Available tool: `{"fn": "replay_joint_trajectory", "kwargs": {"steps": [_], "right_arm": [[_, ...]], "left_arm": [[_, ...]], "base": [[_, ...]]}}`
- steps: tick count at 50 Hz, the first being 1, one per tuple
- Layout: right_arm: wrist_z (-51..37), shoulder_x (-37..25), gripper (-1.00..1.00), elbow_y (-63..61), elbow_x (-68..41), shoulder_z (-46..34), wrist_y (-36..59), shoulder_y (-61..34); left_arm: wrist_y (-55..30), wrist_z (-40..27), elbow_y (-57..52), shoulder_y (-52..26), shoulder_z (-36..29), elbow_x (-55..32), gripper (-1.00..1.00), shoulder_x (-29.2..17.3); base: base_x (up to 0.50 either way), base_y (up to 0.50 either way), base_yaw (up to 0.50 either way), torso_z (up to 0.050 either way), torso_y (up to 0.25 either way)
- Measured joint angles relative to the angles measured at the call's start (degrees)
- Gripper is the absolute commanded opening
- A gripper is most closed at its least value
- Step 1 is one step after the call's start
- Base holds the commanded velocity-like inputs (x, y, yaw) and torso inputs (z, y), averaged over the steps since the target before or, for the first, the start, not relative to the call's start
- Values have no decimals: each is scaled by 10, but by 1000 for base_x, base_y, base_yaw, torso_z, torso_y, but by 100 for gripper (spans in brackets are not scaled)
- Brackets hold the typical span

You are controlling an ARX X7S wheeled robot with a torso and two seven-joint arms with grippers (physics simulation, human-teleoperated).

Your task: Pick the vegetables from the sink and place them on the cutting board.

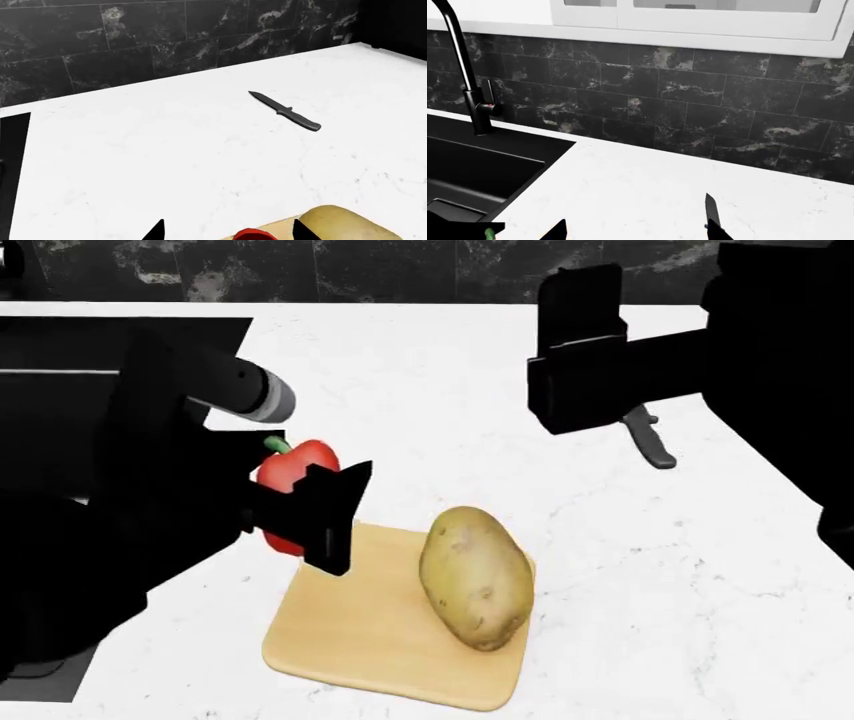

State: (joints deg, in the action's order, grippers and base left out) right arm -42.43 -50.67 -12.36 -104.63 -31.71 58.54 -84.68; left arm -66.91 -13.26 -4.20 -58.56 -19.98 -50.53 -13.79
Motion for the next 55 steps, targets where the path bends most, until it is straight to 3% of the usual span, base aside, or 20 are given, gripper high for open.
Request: {"fn": "replay_joint_trajectory", "kwargs": {"steps": [54,55], "right_arm": [[7,-23,100,-22,-2,4,-19,39],[7,-24,100,-22,-2,4,-20,40]], "left_arm": [[70,40,69,33,-90,44,-100,24],[70,40,69,32,-91,44,100,24]], "base": [[0,0,0,0,0],[0,0,0,0,0]]}}
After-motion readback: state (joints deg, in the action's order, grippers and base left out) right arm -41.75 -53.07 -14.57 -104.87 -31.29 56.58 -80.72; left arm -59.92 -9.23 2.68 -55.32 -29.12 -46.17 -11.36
